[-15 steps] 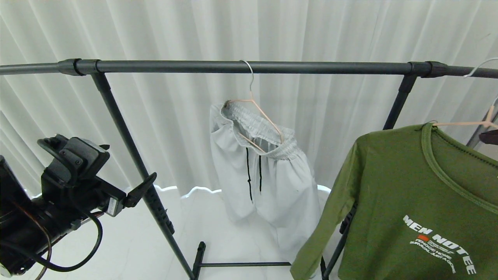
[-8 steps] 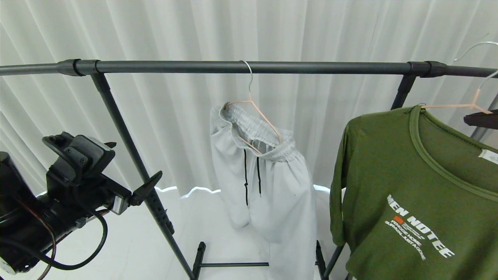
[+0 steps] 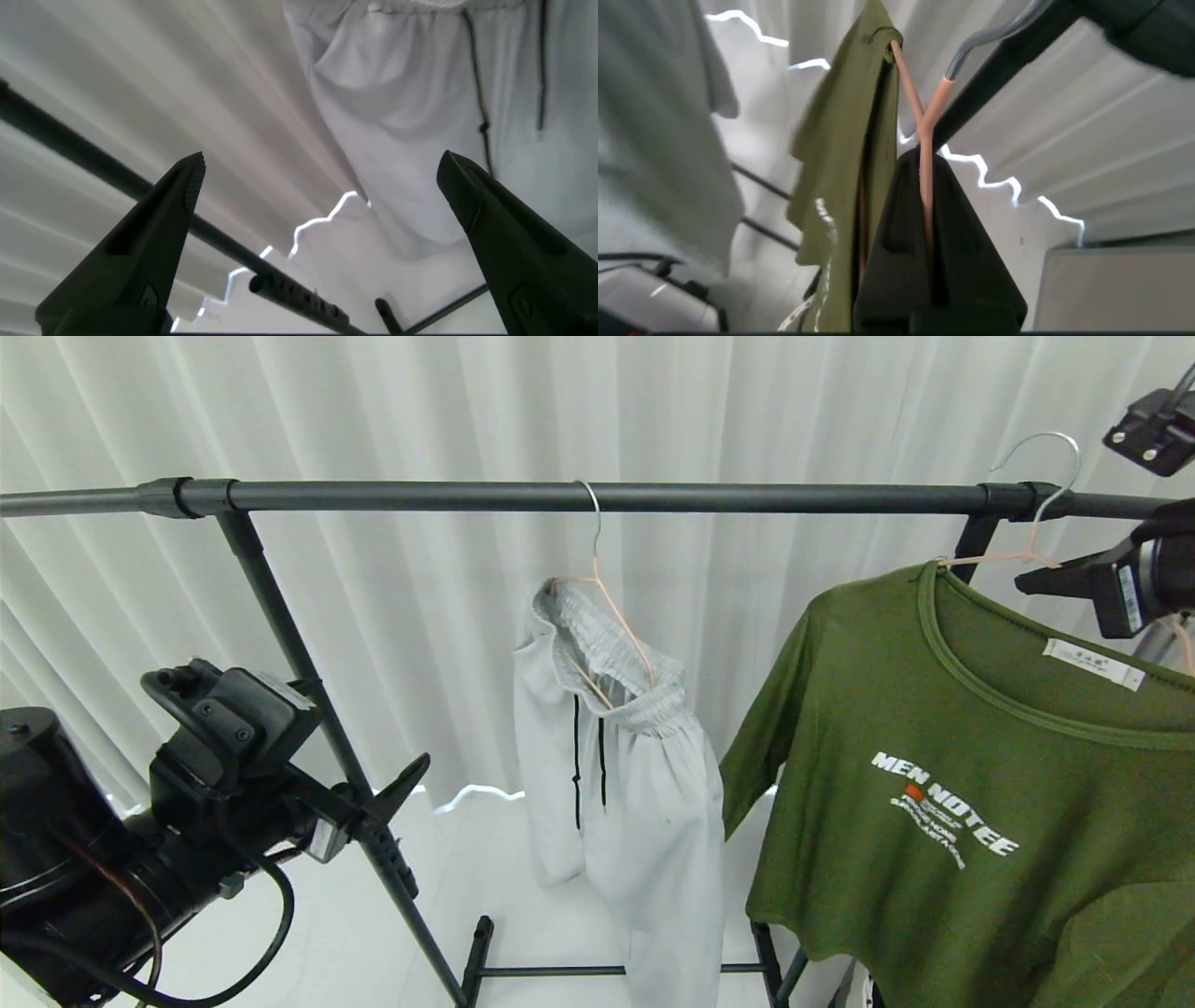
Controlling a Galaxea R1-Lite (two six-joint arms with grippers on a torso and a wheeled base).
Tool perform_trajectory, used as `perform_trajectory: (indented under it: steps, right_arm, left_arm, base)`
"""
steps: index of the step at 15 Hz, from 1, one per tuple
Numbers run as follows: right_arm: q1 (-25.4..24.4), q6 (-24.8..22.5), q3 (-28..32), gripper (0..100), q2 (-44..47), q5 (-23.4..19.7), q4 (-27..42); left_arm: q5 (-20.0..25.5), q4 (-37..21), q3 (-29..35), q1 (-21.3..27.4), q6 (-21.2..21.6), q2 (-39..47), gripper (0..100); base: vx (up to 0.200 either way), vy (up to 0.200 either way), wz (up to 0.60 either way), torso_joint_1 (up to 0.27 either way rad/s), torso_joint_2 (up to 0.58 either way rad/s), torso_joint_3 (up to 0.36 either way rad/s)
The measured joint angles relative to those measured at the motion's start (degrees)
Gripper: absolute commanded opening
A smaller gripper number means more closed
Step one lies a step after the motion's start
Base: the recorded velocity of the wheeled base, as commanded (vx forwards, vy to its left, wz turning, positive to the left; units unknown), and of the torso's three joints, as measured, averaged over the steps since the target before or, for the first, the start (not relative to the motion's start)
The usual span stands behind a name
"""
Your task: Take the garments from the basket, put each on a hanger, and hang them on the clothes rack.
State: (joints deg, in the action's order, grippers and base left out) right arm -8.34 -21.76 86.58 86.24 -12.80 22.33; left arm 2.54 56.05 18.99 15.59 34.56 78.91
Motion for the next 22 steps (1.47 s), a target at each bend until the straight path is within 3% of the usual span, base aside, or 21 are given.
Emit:
perform_trajectory:
  steps: [7,13,14,18,22]
  right_arm:
    - [-1.3,0.1,9.8,0,11.8,3.2,-0.7]
    - [-2.0,0.3,12.8,0,16.6,4.0,-0.8]
    - [-2.4,0.3,12.8,100,16.6,4.0,-0.8]
    - [-2.9,0.8,10.1,100,14.6,3.9,-2.9]
    - [-2.6,2.2,0.4,100,7.2,4.1,-10.0]
  left_arm:
    - [-0.3,0.0,0.2,2.7,0.1,-0.2,100]
    - [-3.0,0.0,0.1,5.9,0.0,0.1,100]
    - [-3.0,0.0,0.1,5.9,-0.2,0.1,100]
    - [-3.1,0.0,-0.5,4.6,-0.6,-0.1,100]
    - [-3.0,0.0,-1.1,0.8,-2.2,-0.7,100]
  base:
    - [0.000,0.000,0.00,0.000,0.00,0.000]
    - [0.000,0.000,0.00,0.000,0.00,0.000]
    - [0.000,0.000,0.00,0.000,0.00,0.000]
    - [0.000,0.000,0.00,0.000,0.00,0.000]
    - [0.000,0.000,0.00,0.000,0.00,0.000]
